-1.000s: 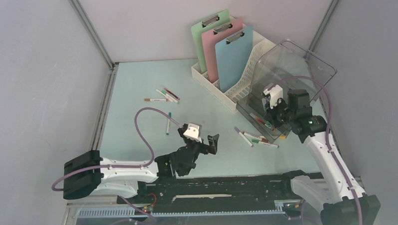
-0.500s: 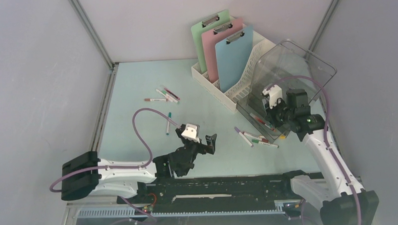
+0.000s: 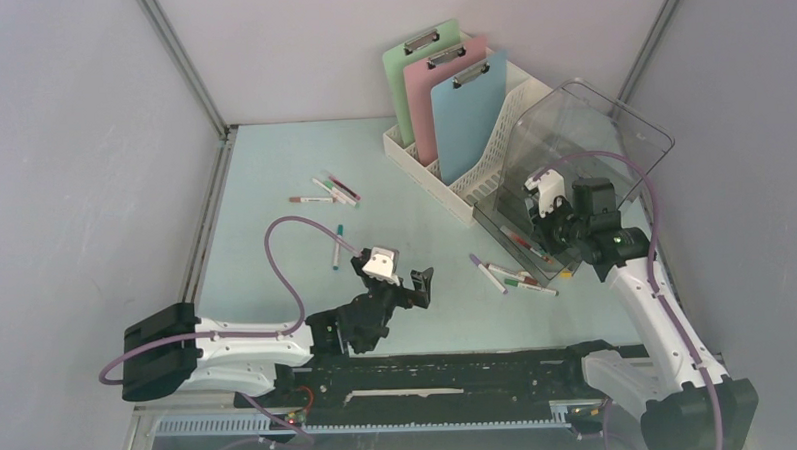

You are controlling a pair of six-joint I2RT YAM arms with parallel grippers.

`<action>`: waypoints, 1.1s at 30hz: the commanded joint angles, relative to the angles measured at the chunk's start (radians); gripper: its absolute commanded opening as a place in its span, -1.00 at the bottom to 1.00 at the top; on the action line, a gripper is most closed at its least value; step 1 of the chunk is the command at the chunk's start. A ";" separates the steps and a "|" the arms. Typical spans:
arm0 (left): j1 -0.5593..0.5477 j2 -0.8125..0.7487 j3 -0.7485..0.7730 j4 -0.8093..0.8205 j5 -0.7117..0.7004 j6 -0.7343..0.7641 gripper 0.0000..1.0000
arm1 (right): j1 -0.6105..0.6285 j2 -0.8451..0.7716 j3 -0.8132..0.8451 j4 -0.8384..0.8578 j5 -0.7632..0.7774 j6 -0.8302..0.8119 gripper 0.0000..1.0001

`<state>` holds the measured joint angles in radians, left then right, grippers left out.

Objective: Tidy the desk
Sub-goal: Place the stationery in the drawer.

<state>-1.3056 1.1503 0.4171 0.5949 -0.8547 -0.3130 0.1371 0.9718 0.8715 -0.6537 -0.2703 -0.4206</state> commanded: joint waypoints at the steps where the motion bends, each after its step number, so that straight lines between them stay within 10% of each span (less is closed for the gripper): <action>1: 0.003 -0.021 -0.006 0.016 -0.032 -0.010 1.00 | -0.006 0.005 -0.003 0.027 0.013 -0.008 -0.59; 33: 0.007 -0.024 -0.021 0.016 -0.041 -0.031 0.99 | -0.004 0.003 -0.003 0.023 0.003 -0.007 -0.21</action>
<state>-1.3033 1.1492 0.4049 0.5884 -0.8600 -0.3248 0.1371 0.9787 0.8715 -0.6537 -0.2672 -0.4213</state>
